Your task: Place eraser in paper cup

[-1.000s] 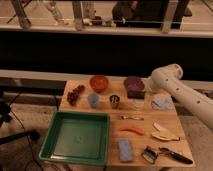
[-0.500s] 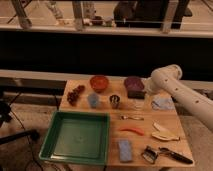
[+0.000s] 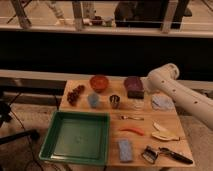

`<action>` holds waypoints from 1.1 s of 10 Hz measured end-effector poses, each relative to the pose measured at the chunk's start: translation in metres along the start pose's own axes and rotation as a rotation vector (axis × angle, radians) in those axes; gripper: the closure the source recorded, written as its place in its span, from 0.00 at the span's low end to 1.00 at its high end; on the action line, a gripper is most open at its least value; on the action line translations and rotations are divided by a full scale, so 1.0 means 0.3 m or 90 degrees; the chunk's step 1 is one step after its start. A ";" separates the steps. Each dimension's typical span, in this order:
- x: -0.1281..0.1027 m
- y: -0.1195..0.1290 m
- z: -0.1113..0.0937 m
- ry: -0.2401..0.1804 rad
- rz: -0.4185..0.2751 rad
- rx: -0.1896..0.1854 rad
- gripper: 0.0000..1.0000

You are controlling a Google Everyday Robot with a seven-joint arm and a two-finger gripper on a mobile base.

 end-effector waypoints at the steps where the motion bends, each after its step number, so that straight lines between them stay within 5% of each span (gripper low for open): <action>1: 0.000 -0.005 -0.009 0.002 0.000 0.004 0.20; 4: 0.002 -0.028 -0.043 0.002 0.010 0.009 0.20; 11: 0.046 -0.074 -0.105 -0.024 0.067 -0.024 0.20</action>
